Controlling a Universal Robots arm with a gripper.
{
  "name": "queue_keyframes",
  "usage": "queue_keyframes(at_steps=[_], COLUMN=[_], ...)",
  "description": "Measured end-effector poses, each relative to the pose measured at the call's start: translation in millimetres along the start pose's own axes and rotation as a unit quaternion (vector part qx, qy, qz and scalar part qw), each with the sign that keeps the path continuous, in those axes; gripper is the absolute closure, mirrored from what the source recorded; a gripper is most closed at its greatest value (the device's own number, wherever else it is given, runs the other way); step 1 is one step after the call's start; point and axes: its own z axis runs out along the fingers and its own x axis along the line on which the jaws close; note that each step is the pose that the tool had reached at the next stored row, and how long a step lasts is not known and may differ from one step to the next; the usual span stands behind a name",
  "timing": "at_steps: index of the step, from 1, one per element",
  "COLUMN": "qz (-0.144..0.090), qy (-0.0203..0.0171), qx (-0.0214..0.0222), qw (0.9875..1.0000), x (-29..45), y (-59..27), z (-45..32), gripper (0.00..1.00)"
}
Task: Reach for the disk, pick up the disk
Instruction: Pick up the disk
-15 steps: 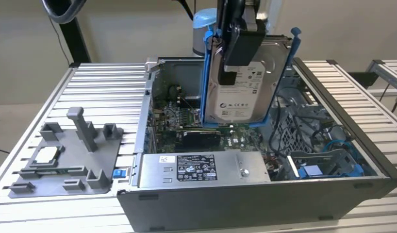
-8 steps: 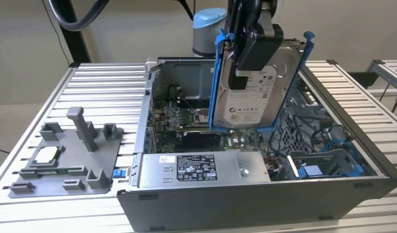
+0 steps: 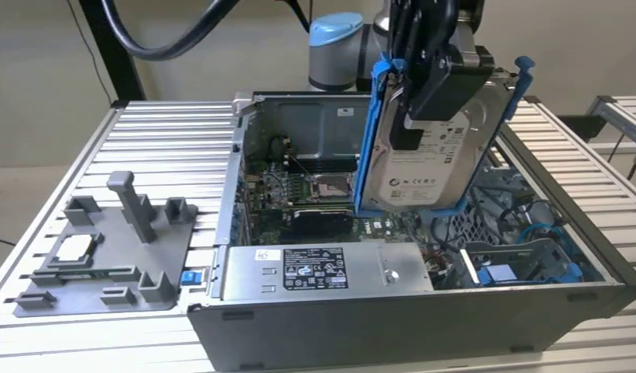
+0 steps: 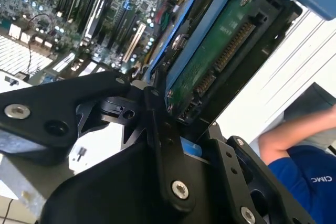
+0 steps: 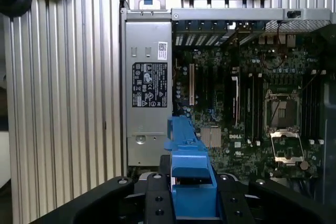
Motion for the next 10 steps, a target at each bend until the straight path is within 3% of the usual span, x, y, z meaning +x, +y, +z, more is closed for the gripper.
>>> queue_keyframes(at_steps=[10], qz=[0.000], qy=[0.0000], qx=[-0.0017], qw=[1.0000], x=[9.8], y=[-27.1], z=[-0.3], gripper=[1.00])
